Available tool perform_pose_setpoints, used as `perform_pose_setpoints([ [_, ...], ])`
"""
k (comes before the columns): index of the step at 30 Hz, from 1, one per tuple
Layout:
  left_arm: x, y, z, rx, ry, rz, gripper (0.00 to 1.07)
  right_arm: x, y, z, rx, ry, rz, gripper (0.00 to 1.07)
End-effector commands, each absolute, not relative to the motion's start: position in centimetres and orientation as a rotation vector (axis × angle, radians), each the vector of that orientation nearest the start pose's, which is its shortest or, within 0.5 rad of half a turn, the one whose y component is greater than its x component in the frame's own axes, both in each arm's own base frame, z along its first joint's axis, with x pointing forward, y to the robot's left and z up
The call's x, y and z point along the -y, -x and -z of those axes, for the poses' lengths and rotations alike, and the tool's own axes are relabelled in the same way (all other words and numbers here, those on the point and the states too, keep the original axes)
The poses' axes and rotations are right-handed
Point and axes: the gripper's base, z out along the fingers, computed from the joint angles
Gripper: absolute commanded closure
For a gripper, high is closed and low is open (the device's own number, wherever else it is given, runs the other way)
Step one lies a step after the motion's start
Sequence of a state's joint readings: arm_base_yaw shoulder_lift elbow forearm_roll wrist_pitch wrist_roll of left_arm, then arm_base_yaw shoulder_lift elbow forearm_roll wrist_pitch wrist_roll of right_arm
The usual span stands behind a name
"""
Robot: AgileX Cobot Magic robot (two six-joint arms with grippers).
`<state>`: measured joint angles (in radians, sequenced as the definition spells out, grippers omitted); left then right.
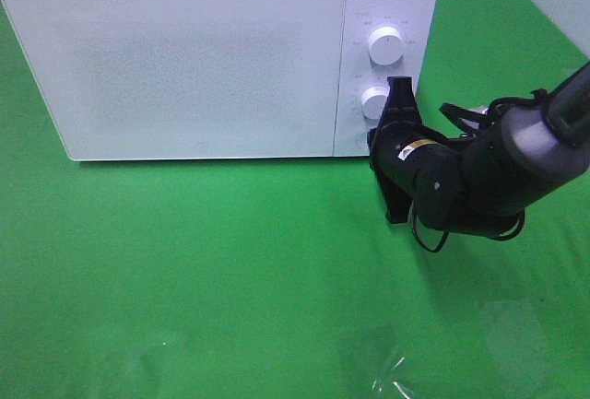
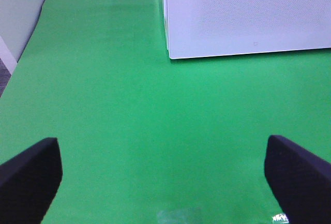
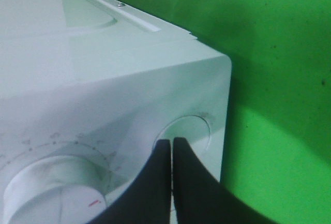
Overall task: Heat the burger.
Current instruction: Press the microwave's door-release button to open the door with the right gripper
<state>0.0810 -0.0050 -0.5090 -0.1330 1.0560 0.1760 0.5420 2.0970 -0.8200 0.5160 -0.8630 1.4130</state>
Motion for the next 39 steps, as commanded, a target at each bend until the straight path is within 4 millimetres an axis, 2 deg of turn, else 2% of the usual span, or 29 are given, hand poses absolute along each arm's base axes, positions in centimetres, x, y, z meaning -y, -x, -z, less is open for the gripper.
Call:
perform_pose_setpoints([
  [1,1.1,0.8,-28.0,-1.988,-0.094,-0.004,0.07,-16.0,-33.5,-8.7,-1.571,-1.422,-1.108,1.07],
  [7,1.1,0.8,-28.0,-1.988,-0.094,-0.004,0.07,-16.2,-33.9,-8.3,-1.55,-1.421,-1.117,1.07],
  [22,1.1,0.8,-28.0,-1.988,-0.094,-0.004,0.07,-16.4,-35.4,-9.5,-1.41,-1.405,-1.164,1.07],
  [25,1.1,0.8,-28.0,-1.988,-0.094,-0.004,0.07,-16.3,-35.6,-9.9,-1.364,-1.384,-1.166,1.07],
  [29,1.1,0.8,-28.0,-1.988,-0.094,-0.004,0.07,-15.7,-35.8,-10.9,-1.221,-1.349,-1.189,1.07],
  [34,1.1,0.8,-28.0,-1.988,-0.094,-0.004,0.07,-15.5,-36.1,-11.3,-1.167,-1.359,-1.189,1.07],
  [39,1.1,0.8,-28.0,-1.988,-0.094,-0.004,0.07,-15.4,-37.1,-13.0,-1.03,-1.322,-1.178,1.07],
])
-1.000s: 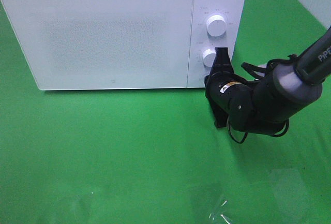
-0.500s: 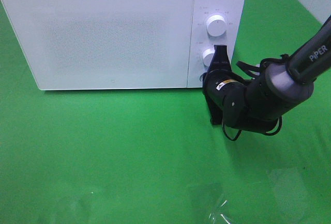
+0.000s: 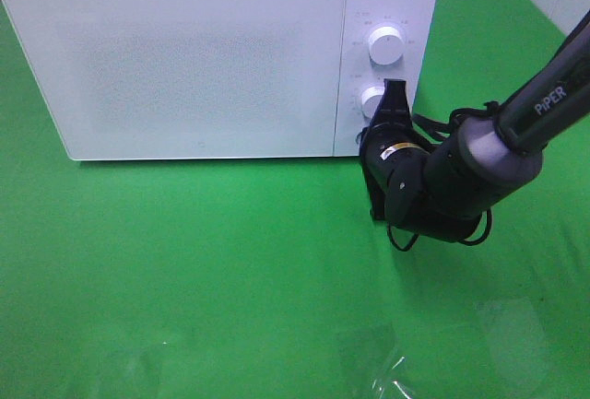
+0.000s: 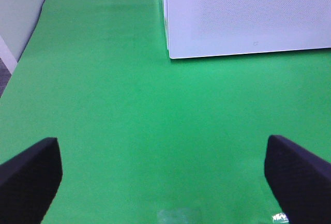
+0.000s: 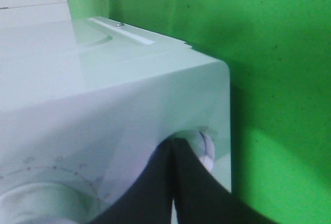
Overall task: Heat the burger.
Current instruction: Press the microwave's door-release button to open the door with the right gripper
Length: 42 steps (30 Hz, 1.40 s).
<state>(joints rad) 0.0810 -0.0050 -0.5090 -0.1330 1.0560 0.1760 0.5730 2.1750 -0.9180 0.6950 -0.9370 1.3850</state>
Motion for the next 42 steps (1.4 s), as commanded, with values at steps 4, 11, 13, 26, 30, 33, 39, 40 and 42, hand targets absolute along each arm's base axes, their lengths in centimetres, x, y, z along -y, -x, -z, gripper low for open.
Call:
perform_pose_setpoints([
  [4,1.1,0.8,-28.0,-1.988,-0.094,-0.004,0.07,-15.7,-38.0,-13.9,-0.988,-1.283,-1.17,1.07],
  [11,1.1,0.8,-28.0,-1.988,-0.094,-0.004,0.07,-16.3,-39.1,-13.6,-0.966,-1.274,-1.182,1.07],
  [13,1.1,0.8,-28.0,-1.988,-0.094,-0.004,0.07,-16.3,-39.1,-13.6,-0.965,-1.273,-1.182,1.07],
  [26,1.1,0.8,-28.0,-1.988,-0.094,-0.004,0.07,-16.5,-38.1,-11.8,-1.179,-1.417,-1.128,1.07],
  [30,1.1,0.8,-28.0,-1.988,-0.094,-0.004,0.07,-16.5,-37.2,-11.2,-1.295,-1.486,-1.093,1.07],
  [33,1.1,0.8,-28.0,-1.988,-0.094,-0.004,0.07,-16.7,-36.2,-10.7,-1.445,-1.53,-1.056,1.07],
  [39,1.1,0.8,-28.0,-1.988,-0.094,-0.004,0.07,-16.7,-34.4,-10.2,-1.636,-1.53,-1.002,1.07],
  [40,1.1,0.8,-28.0,-1.988,-0.094,-0.004,0.07,-16.6,-33.6,-10.1,-1.722,-1.508,-0.977,1.07],
  [42,1.1,0.8,-28.0,-1.988,-0.094,-0.004,0.07,-16.6,-33.3,-10.1,-1.756,-1.499,-0.969,1.07],
])
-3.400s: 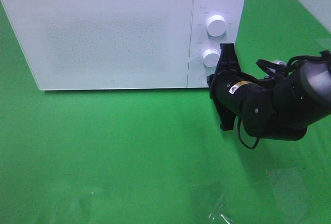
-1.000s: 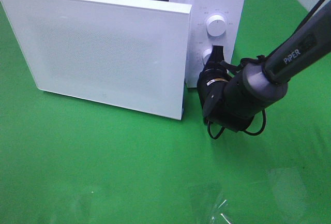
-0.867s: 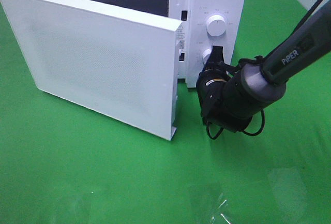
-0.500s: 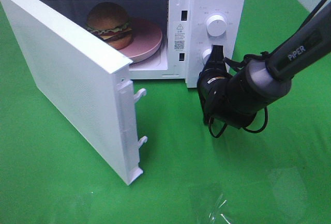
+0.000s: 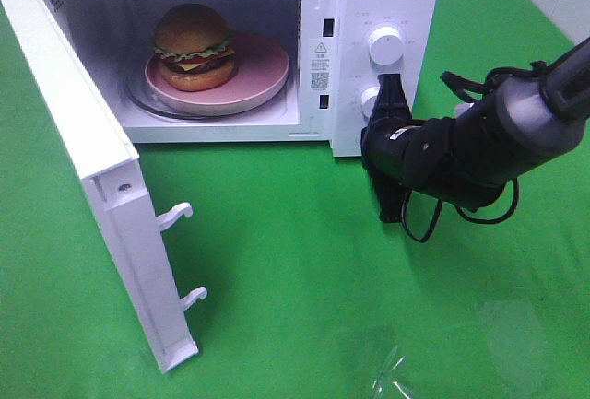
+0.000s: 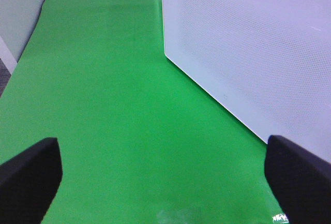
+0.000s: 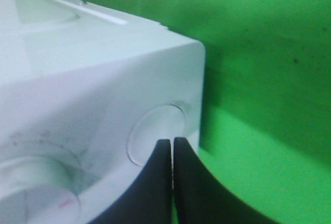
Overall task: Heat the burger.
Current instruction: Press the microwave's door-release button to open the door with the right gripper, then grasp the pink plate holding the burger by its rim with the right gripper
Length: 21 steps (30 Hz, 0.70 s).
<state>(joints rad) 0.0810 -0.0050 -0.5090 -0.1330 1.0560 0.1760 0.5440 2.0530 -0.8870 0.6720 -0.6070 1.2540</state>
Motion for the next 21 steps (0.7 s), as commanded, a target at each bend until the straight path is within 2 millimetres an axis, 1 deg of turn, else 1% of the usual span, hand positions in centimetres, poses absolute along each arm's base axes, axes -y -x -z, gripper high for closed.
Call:
perform_pose_setpoints([
  [1,1.1,0.8,-28.0,-1.988,-0.094,-0.004,0.07,-16.6,-32.5,-10.0,-1.834,-1.473,-0.946,1.07],
  [2,1.1,0.8,-28.0,-1.988,-0.094,-0.004,0.07,-16.6,-32.5,-10.0,-1.834,-1.473,-0.946,1.07],
  [3,1.1,0.8,-28.0,-1.988,-0.094,-0.004,0.07,-16.5,-31.8,-10.1,-1.9,-1.444,-0.926,1.07],
  [4,1.1,0.8,-28.0,-1.988,-0.094,-0.004,0.07,-16.5,-31.8,-10.1,-1.9,-1.444,-0.926,1.07],
  [5,1.1,0.8,-28.0,-1.988,-0.094,-0.004,0.07,-16.3,-31.2,-10.2,-1.952,-1.401,-0.907,1.07],
  [6,1.1,0.8,-28.0,-1.988,-0.094,-0.004,0.07,-16.3,-31.2,-10.2,-1.952,-1.401,-0.907,1.07],
  [7,1.1,0.8,-28.0,-1.988,-0.094,-0.004,0.07,-16.2,-30.7,-10.6,-2.002,-1.334,-0.885,1.07],
  [8,1.1,0.8,-28.0,-1.988,-0.094,-0.004,0.07,-16.2,-30.7,-10.6,-2.002,-1.334,-0.885,1.07],
  [10,1.1,0.8,-28.0,-1.988,-0.094,-0.004,0.07,-16.1,-29.9,-11.6,-2.091,-1.204,-0.851,1.07],
  [11,1.1,0.8,-28.0,-1.988,-0.094,-0.004,0.07,-16.1,-29.9,-11.6,-2.091,-1.204,-0.851,1.07],
  [12,1.1,0.8,-28.0,-1.988,-0.094,-0.004,0.07,-16.1,-29.5,-12.3,-2.173,-1.084,-0.814,1.07],
  [13,1.1,0.8,-28.0,-1.988,-0.094,-0.004,0.07,-16.1,-29.5,-12.3,-2.173,-1.084,-0.814,1.07],
  [14,1.1,0.8,-28.0,-1.988,-0.094,-0.004,0.07,-16.2,-29.2,-13.0,-2.237,-0.95,-0.782,1.07],
  [15,1.1,0.8,-28.0,-1.988,-0.094,-0.004,0.07,-16.2,-29.2,-13.0,-2.237,-0.95,-0.782,1.07],
  [17,1.1,0.8,-28.0,-1.988,-0.094,-0.004,0.07,-16.3,-28.5,-14.7,-2.33,-0.671,-0.715,1.07],
  [18,1.1,0.8,-28.0,-1.988,-0.094,-0.004,0.07,-16.3,-28.5,-14.7,-2.33,-0.671,-0.715,1.07],
  [19,1.1,0.8,-28.0,-1.988,-0.094,-0.004,0.07,-16.3,-28.1,-15.1,-2.381,-0.556,-0.676,1.07],
  [20,1.1,0.8,-28.0,-1.988,-0.094,-0.004,0.07,-16.3,-28.1,-15.1,-2.381,-0.556,-0.676,1.07],
  [21,1.1,0.8,-28.0,-1.988,-0.094,-0.004,0.07,-16.2,-27.6,-15.5,-2.436,-0.435,-0.633,1.06],
])
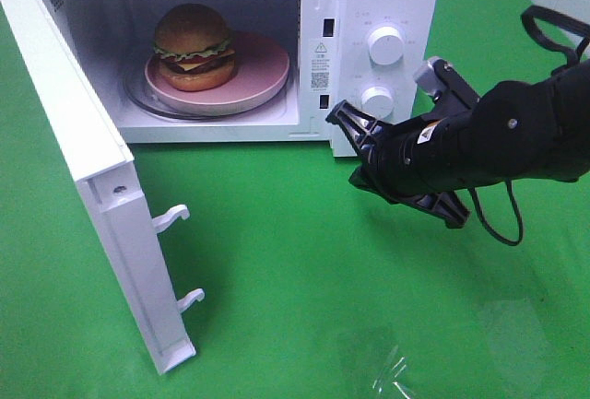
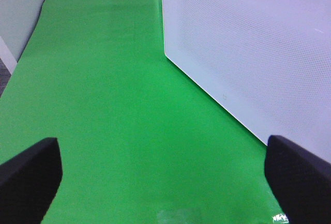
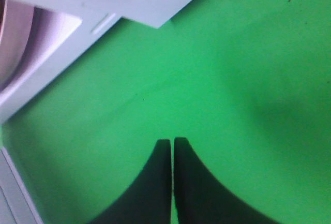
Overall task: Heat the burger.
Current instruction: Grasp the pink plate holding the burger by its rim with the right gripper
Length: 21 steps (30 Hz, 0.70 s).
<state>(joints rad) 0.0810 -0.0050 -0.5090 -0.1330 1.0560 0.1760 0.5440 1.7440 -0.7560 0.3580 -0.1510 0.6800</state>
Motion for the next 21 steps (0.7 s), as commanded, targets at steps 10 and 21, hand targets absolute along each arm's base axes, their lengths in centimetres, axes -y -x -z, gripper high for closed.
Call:
perform_pose_setpoints([
  [10,1.1,0.8,-28.0,-1.988,-0.094,-0.004,0.07,-16.0,-26.1,-16.9,-2.647,0.013,-0.434,1.06],
  [21,1.1,0.8,-28.0,-1.988,-0.094,-0.004,0.07,-16.2,-26.0,-19.3,-2.73,0.645,-0.242,1.04],
])
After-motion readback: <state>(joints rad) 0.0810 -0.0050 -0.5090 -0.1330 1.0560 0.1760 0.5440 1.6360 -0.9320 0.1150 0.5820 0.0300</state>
